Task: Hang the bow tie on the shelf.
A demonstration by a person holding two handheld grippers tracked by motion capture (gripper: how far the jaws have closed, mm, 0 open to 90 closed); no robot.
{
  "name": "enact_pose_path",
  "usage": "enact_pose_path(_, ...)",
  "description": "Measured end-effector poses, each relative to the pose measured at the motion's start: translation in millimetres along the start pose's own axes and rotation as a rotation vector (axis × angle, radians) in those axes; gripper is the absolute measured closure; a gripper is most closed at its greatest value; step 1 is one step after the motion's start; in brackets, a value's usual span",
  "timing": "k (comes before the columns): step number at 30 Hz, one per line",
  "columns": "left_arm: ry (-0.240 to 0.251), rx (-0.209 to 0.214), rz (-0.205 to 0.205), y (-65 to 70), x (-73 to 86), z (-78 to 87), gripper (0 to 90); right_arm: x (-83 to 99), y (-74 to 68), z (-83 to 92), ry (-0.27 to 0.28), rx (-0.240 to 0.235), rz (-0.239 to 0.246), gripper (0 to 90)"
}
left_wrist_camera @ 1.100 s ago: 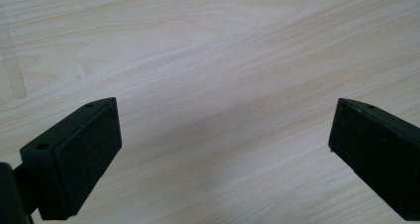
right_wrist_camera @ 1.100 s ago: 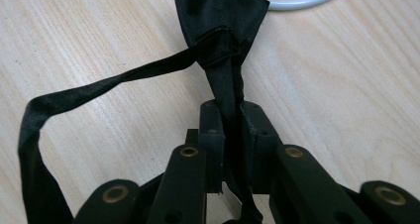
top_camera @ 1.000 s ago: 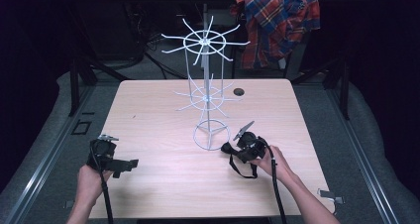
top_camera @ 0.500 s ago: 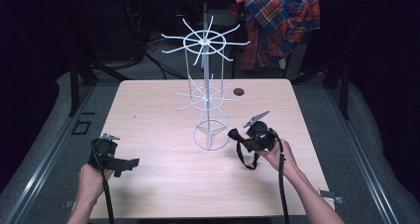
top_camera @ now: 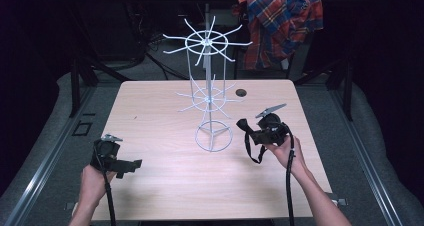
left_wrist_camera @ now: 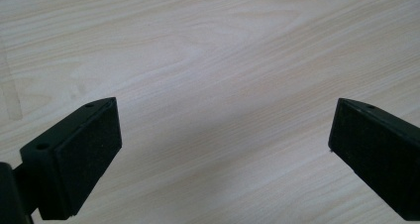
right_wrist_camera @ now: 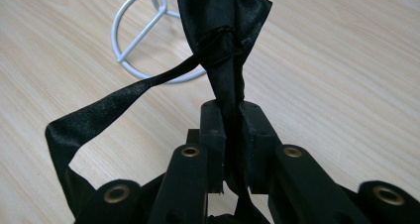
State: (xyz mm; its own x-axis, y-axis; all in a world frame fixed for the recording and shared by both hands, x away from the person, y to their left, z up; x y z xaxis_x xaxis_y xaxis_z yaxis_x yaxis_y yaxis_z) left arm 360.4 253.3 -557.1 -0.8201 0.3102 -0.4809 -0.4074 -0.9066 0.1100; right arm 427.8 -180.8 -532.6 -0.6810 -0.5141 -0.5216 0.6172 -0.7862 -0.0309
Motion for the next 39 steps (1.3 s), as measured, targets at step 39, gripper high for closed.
enact_pose_path(39,0.019,0.008,-0.035,4.0,-1.5,1.4,0.1,-37.3,18.4,21.7,0.069,0.047,-0.091,81.7)
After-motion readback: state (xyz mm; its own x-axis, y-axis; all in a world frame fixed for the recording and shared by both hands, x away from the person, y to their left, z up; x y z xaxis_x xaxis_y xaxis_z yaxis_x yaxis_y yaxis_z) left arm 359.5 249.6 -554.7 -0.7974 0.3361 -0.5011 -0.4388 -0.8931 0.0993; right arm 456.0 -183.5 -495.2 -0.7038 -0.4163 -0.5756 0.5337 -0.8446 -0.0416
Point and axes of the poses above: each handheld gripper's, and its own axes: z roughly backward along the jaws, x roughly out of its underside, y roughly to its right, the point moved 7 cm from there along -z, roughly forward along the jaws, and after that the axes turned 5 degrees about -y, right-handed, at the moved point
